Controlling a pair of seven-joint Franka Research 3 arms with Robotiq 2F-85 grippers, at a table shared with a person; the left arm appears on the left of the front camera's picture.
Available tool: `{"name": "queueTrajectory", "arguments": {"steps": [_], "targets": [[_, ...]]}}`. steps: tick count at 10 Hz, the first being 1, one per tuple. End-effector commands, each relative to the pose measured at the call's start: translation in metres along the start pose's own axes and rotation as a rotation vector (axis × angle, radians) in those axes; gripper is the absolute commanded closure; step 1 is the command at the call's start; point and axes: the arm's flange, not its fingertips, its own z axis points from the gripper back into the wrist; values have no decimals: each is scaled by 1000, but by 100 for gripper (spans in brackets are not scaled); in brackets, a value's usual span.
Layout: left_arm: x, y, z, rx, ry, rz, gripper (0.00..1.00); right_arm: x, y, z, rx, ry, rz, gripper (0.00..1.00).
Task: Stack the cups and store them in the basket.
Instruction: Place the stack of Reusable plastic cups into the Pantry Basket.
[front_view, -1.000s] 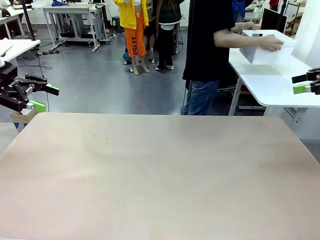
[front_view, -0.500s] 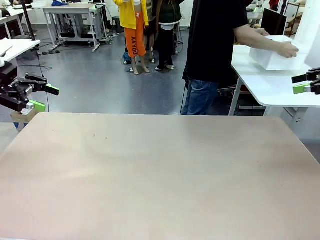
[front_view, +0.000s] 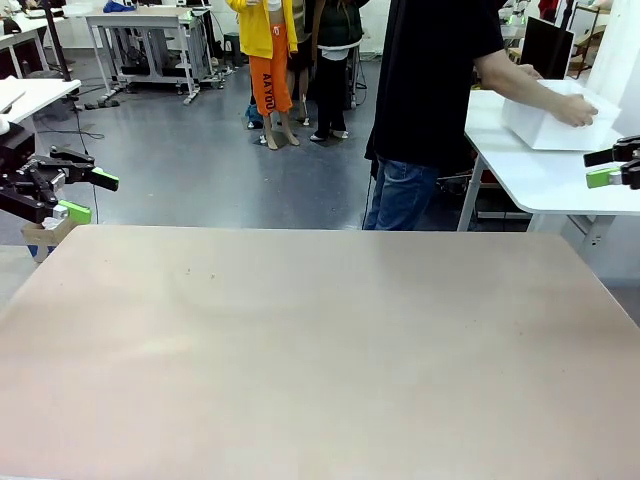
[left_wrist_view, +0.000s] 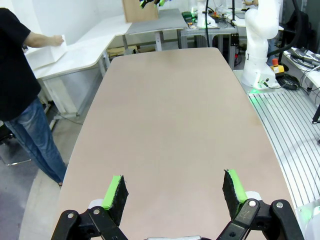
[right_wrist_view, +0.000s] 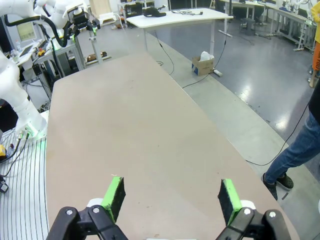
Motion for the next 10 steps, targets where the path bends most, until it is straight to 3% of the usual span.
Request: {"name": "queueTrajectory", "arguments": {"steps": [1,10], "targets": [[3,-2,0,-4,-2,1,0,3,1,-1,-4,-22,-9,0],[3,-2,0,-4,-2,1,0,3,1,-1,-4,-22,-9,0]]}}
